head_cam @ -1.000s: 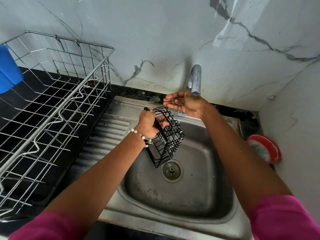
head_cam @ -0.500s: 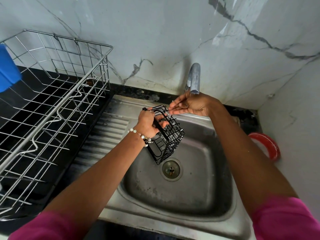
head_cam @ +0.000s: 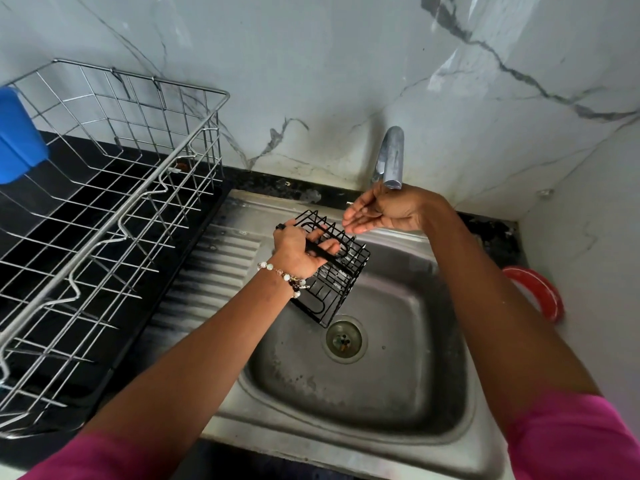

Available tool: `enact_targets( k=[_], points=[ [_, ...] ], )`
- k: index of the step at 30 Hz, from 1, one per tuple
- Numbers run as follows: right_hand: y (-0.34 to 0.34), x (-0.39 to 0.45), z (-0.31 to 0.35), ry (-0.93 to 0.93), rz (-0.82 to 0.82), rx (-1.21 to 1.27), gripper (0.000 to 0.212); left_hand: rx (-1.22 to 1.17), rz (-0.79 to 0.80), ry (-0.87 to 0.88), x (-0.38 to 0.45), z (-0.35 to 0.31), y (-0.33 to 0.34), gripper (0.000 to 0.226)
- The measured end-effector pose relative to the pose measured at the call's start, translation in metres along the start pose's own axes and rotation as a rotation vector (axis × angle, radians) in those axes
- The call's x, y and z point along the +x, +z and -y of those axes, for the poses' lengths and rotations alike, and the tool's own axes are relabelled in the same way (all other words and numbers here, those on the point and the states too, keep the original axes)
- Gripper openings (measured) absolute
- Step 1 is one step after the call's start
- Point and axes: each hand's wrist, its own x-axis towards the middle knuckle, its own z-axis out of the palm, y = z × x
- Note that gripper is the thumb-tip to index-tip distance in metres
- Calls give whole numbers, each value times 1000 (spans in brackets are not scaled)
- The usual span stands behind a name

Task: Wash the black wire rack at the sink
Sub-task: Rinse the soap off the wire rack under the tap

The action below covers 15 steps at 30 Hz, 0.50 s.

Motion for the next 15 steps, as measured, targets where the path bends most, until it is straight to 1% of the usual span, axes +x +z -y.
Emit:
enact_targets(
  k=[2,4,5,7,10,13,15],
  points=[
    [0,0,1,5,-7,17,29,-19,-2,-2,0,0,0,26],
    [2,-2,1,30,-42,-72,27,-39,-10,-3,-1,-1,0,23],
    [1,-2,1,33,-43,-79,27,-44,-8,-3,0,-1,0,23],
    [-3,-4,0,46,-20,-22,30,-58,-1,-4,-3,-2,2,25],
    [-6,-9,0,72,-31,-93,29,-92,2,4,-4,-4,1,26],
    [-11,-12,1,45,-25,1,27,-112,12,16,-1,-5,2,24],
    [-11,-14,3,47,-74,-29,25,-120,5,24,3,-5,1,23]
  ],
)
